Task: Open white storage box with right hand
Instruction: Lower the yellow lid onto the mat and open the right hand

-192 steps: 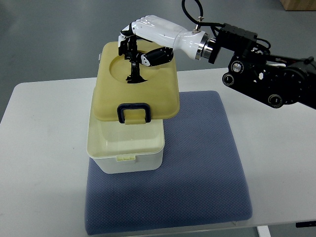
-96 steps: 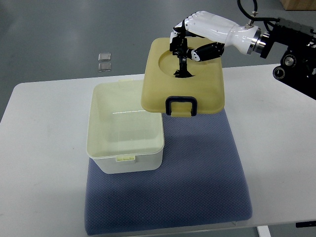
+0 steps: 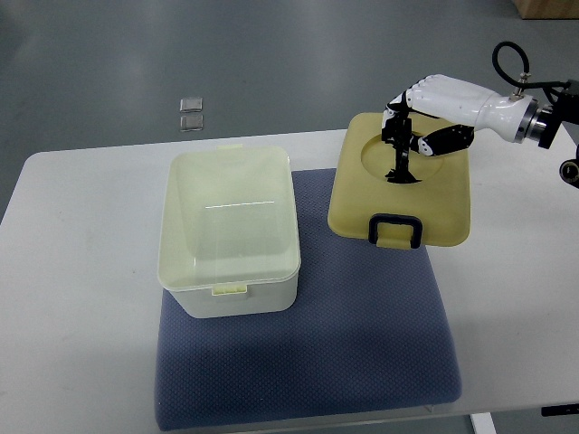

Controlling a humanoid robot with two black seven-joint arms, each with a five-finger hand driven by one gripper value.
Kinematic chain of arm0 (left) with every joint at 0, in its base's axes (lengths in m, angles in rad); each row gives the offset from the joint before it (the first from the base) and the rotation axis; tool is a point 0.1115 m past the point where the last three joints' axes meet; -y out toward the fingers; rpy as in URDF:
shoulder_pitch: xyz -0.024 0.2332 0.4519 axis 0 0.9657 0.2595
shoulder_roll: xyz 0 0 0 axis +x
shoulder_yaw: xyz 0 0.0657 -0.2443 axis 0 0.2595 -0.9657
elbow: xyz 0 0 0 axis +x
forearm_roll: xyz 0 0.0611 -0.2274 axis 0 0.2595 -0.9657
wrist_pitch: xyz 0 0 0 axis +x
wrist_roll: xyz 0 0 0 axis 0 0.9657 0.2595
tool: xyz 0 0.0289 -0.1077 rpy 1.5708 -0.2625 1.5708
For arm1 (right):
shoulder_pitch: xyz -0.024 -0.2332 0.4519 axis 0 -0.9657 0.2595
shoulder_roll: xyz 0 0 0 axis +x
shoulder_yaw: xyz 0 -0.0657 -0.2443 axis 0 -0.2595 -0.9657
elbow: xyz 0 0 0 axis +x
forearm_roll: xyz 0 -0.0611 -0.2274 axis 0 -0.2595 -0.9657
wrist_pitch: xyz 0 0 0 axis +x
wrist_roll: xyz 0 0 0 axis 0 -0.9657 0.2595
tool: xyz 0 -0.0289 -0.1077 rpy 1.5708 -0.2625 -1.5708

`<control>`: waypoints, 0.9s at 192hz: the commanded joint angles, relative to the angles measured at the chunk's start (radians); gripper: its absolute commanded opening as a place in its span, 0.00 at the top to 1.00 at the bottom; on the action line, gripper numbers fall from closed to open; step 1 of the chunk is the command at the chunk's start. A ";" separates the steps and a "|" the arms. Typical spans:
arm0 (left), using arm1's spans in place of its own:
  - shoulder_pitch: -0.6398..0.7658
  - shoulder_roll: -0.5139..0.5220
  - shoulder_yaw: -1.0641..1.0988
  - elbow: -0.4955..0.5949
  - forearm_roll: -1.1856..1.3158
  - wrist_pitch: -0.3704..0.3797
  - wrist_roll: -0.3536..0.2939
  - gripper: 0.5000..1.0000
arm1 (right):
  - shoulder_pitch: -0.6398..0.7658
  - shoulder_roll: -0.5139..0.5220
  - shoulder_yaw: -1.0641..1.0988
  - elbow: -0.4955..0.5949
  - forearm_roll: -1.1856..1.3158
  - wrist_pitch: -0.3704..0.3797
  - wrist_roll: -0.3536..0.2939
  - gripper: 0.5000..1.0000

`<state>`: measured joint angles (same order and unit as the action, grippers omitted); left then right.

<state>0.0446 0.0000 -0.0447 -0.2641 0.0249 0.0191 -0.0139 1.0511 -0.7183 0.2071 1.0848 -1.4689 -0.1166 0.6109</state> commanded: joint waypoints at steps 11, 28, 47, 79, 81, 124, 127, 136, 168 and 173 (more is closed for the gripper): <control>0.000 0.000 -0.001 -0.003 -0.002 -0.001 0.009 0.00 | -0.026 0.002 -0.066 -0.005 -0.001 -0.049 0.000 1.00; 0.000 0.000 -0.001 -0.003 0.000 -0.001 0.009 0.00 | -0.034 0.011 -0.100 -0.005 -0.002 -0.078 0.000 1.00; 0.000 0.000 -0.001 -0.003 -0.002 -0.001 0.009 0.00 | -0.040 0.017 -0.124 -0.005 -0.002 -0.106 0.000 1.00; 0.001 0.000 -0.001 -0.001 -0.002 -0.001 0.009 0.00 | -0.046 0.053 -0.129 -0.005 -0.002 -0.126 0.000 1.00; 0.000 0.000 -0.001 -0.001 -0.002 -0.001 0.009 0.00 | -0.046 0.057 -0.129 -0.005 -0.002 -0.126 0.000 1.00; 0.000 0.000 0.000 -0.001 -0.002 -0.001 0.009 0.00 | -0.057 0.119 -0.130 -0.005 -0.002 -0.147 0.000 1.00; 0.000 0.000 0.000 -0.001 -0.002 -0.001 0.009 0.00 | -0.059 0.122 -0.130 -0.005 -0.002 -0.149 0.000 1.00; 0.000 0.000 0.000 0.000 -0.002 -0.001 0.009 0.00 | -0.063 0.132 -0.130 -0.005 -0.002 -0.155 0.000 1.00; 0.000 0.000 -0.001 0.002 -0.002 -0.001 0.009 0.00 | -0.076 0.180 -0.130 -0.005 -0.002 -0.164 0.000 1.00; 0.000 0.000 -0.001 0.003 -0.002 -0.001 0.009 0.00 | -0.077 0.181 -0.130 -0.005 -0.002 -0.166 0.000 1.00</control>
<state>0.0446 0.0000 -0.0451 -0.2625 0.0229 0.0184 -0.0046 0.9815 -0.5565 0.0767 1.0799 -1.4711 -0.2763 0.6109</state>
